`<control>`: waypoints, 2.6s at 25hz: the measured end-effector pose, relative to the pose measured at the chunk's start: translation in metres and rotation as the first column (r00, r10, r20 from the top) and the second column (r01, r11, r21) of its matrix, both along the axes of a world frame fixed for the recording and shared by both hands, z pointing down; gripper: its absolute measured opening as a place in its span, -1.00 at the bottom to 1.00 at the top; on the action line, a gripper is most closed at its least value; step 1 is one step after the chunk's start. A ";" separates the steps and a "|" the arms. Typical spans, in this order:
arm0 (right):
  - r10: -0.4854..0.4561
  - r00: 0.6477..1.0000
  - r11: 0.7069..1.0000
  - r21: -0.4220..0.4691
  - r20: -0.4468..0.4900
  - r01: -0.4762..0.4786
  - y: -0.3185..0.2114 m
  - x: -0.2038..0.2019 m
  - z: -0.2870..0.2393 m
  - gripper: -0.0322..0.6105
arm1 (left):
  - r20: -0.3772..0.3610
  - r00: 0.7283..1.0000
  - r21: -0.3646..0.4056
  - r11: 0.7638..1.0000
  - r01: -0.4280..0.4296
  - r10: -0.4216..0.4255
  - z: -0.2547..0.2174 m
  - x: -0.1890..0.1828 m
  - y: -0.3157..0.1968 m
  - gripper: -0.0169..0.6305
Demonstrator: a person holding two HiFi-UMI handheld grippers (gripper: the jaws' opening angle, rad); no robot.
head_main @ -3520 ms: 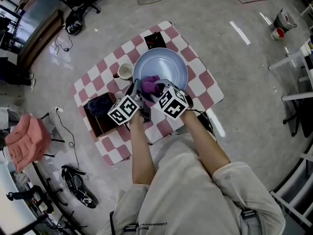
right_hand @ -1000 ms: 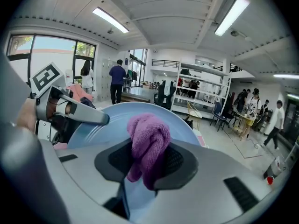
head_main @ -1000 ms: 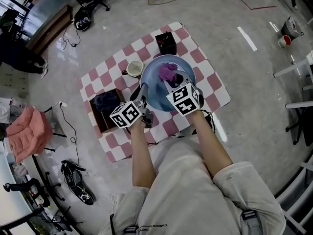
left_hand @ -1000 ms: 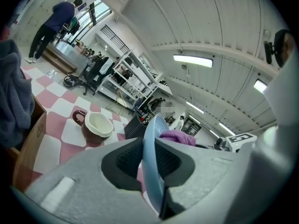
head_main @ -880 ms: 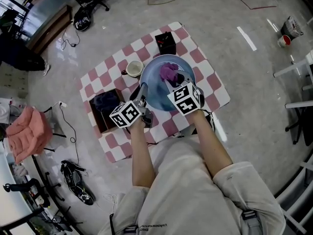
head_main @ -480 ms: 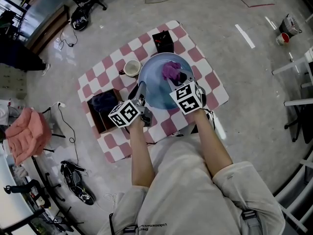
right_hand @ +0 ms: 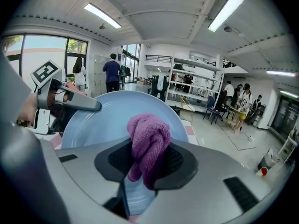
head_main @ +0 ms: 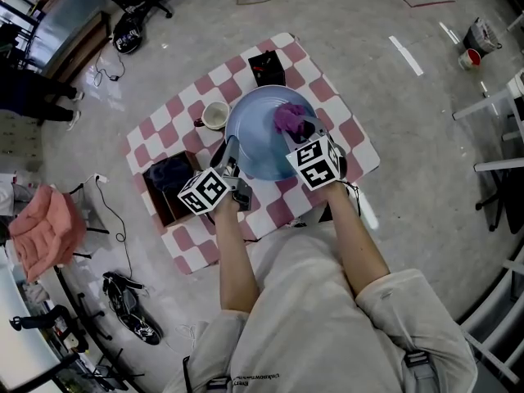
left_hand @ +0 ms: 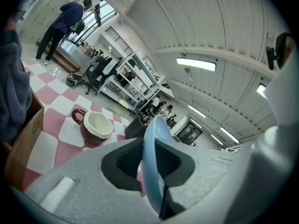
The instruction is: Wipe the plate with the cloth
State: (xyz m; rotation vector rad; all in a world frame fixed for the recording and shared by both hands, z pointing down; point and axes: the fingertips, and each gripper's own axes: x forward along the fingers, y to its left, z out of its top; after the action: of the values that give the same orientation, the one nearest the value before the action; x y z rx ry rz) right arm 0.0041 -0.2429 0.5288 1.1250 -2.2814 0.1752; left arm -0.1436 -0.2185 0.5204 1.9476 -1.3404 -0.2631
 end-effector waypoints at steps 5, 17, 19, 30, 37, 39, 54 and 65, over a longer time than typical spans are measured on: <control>0.008 1.000 1.000 -0.007 -0.007 -0.008 0.001 0.006 0.004 -0.48 | 0.018 1.000 0.026 1.000 -0.001 0.001 -0.007 0.002 -0.005 -0.79; -0.052 0.997 0.999 0.005 -0.061 0.053 0.009 0.008 0.007 -0.48 | -0.025 0.996 0.037 0.996 0.085 -0.084 -0.010 -0.005 -0.016 -0.79; -0.070 0.995 0.997 0.012 -0.071 0.071 0.010 0.007 0.006 -0.48 | -0.044 0.995 0.036 0.995 0.097 -0.095 -0.011 -0.005 -0.019 -0.79; -0.214 0.969 0.976 0.024 -0.121 0.218 0.030 -0.020 0.009 -0.48 | -0.061 0.991 0.030 0.992 0.123 -0.121 -0.011 -0.002 -0.023 -0.79; -0.255 0.960 0.965 0.031 -0.114 0.260 0.035 -0.027 0.008 -0.48 | -0.076 0.990 0.026 0.992 0.125 -0.122 -0.008 0.002 -0.024 -0.79; -0.277 0.955 0.959 0.032 -0.105 0.282 0.040 -0.031 0.006 -0.48 | -0.085 0.989 0.025 0.992 0.120 -0.117 -0.008 0.006 -0.025 -0.79; -0.246 0.968 0.968 0.047 -0.047 0.249 0.039 -0.046 -0.003 -0.48 | -0.047 0.999 0.000 1.000 0.027 -0.027 0.000 0.029 -0.012 -0.78; -0.186 0.982 0.980 0.070 -0.026 0.188 0.028 -0.048 -0.008 -0.48 | -0.104 0.995 0.001 1.000 0.000 0.000 0.000 0.026 -0.008 -0.77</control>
State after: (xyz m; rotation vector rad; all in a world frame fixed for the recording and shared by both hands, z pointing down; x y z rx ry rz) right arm -0.0442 -0.2151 0.5203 0.9354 -2.3764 0.0081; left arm -0.1172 -0.2267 0.5199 1.9077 -1.2732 -0.3604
